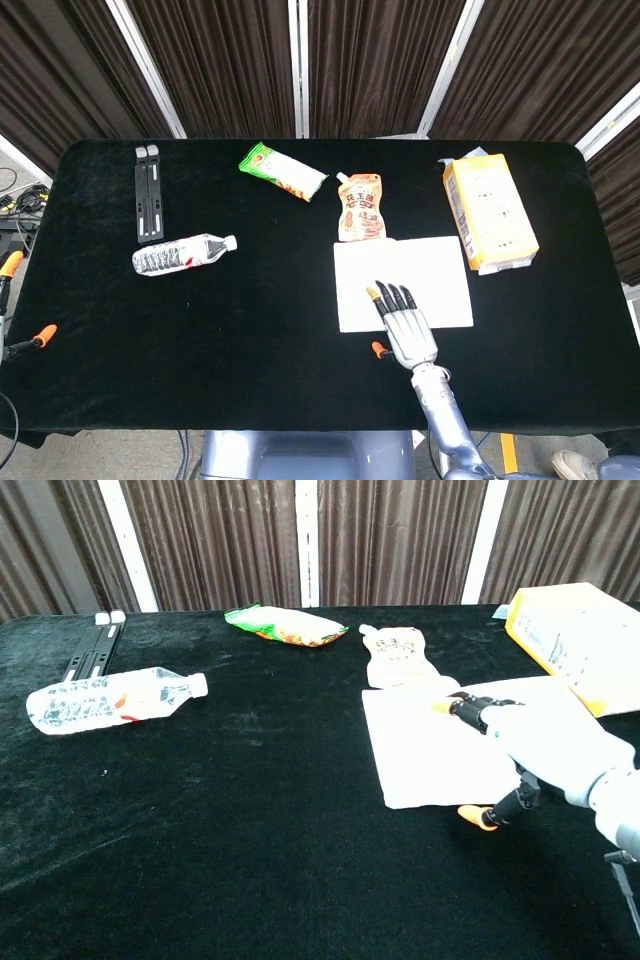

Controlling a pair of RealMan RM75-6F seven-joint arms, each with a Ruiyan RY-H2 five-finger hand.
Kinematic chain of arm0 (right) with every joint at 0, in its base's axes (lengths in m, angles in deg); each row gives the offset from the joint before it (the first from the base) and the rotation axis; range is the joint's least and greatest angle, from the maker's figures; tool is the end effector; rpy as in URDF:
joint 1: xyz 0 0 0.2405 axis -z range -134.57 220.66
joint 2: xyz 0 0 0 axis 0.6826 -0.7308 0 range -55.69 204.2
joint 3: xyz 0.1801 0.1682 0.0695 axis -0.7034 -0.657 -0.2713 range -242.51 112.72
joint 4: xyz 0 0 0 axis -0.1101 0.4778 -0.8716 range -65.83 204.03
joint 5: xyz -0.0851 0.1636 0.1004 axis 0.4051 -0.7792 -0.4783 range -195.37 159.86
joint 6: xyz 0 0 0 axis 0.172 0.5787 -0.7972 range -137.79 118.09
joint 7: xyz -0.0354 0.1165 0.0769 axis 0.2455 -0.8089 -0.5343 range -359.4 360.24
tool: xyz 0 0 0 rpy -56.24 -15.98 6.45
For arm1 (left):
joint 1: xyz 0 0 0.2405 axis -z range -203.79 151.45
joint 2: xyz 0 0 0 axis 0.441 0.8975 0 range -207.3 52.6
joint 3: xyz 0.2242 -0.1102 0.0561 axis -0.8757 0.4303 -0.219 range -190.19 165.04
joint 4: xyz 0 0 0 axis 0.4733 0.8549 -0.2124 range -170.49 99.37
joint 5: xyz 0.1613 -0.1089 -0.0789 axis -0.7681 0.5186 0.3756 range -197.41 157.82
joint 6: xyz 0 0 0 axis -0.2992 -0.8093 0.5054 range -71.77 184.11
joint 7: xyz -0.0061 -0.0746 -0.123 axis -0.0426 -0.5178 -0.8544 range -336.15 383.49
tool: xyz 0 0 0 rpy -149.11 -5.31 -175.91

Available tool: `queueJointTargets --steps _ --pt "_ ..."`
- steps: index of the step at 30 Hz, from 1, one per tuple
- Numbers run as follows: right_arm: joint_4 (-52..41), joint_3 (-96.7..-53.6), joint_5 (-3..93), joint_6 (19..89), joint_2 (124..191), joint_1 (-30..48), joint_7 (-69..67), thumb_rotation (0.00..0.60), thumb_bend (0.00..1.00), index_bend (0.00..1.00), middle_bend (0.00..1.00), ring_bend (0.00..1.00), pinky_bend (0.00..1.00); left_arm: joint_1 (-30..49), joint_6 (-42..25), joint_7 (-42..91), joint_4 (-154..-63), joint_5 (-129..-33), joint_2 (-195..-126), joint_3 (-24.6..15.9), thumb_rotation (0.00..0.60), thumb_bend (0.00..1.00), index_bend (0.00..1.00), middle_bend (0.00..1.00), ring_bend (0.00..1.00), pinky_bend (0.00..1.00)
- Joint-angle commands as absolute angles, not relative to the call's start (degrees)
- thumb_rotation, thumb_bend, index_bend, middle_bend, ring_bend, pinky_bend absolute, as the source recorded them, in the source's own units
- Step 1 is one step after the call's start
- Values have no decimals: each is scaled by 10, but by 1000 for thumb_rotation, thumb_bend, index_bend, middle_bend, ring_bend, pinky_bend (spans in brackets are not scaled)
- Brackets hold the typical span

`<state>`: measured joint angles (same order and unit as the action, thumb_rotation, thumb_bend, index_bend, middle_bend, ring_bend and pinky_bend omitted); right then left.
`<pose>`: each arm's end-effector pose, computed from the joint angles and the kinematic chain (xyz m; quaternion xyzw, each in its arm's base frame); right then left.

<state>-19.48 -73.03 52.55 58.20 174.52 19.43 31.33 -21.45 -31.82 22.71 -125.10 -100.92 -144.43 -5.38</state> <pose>-0.1730 -0.2520 -0.0527 0.6828 -0.4241 0.3729 0.4636 -0.3191 0.1948 0.1695 -0.5353 -0.3766 -0.4186 0.6295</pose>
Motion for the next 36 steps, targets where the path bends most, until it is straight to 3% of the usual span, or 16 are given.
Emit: queueJointTargets --steps 1,36 --pt "-171 -736 518 581 1758 188 311 600 168 0 0 0 0 -215 -319 225 -1252 -1011 -1443 -54 600 86 0 0 0 0" --pt "-49 -752 486 553 1813 153 291 600 152 0 0 0 0 -225 -338 192 -1260 -1012 -1434 -49 600 88 0 0 0 0"
